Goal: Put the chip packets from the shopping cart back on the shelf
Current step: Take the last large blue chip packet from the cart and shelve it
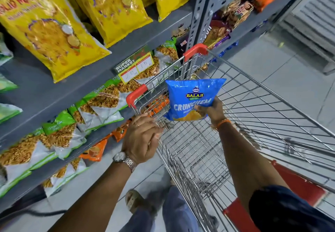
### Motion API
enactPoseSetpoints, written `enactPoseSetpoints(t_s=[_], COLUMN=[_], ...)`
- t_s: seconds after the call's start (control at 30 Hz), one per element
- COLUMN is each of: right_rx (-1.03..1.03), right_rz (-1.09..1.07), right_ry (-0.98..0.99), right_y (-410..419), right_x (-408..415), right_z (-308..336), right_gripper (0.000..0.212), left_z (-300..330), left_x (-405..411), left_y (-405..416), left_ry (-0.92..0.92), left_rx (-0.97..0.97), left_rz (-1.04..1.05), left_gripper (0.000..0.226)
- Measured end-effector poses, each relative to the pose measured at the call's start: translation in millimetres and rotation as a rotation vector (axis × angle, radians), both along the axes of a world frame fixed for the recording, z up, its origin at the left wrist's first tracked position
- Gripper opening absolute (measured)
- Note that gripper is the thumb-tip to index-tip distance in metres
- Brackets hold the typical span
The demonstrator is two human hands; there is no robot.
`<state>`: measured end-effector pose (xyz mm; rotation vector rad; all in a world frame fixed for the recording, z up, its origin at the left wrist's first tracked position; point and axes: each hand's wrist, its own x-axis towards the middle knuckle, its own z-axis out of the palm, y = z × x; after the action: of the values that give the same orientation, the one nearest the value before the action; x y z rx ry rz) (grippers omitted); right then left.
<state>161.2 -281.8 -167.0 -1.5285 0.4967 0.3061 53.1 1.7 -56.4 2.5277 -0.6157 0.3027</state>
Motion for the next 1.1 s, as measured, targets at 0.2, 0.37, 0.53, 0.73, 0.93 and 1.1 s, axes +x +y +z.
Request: enactPoseSetpoints(t_s=[0.2, 0.37, 0.53, 0.73, 0.93, 1.1], right_rx=[-0.027, -0.036, -0.045, -0.101, 0.011, 0.150], right_rz=[-0.037, -0.130, -0.160, -0.243, -0.335, -0.262], right_ry=[-0.030, -0.069, -0.130, -0.268, -0.452, -0.625], right_y=[8.4, 17.0, 23.4, 23.3, 19.9, 41.9], right_x=[-8.9, -25.4, -44.2, -69.7, -93.8, -91.5], right_z=[7.9, 30.1, 71.0, 142.3, 229.3, 340.8], right_gripper=[0.048, 0.048, 0.034, 0.022, 0.016, 0.015], left_z=[4.8, 18.6, 48.0, 116.7, 191.8, 253.6], left_x=[-1.7, -5.3, -12.4, -23.5, -31.4, -30.2], left_y=[0.4, 2.6, 1.5, 12.6, 30.5, 54.3], left_ry=[0.013, 0.155, 0.253, 0.111, -0.120, -0.369], left_rx=[0.016, 0.092, 0.041, -0.051, -0.122, -0.087], left_rz=[-0.005, -0.015, 0.037, 0.155, 0.238, 0.259], left_gripper=[0.042, 0.041, 0.046, 0.045, 0.041, 0.036])
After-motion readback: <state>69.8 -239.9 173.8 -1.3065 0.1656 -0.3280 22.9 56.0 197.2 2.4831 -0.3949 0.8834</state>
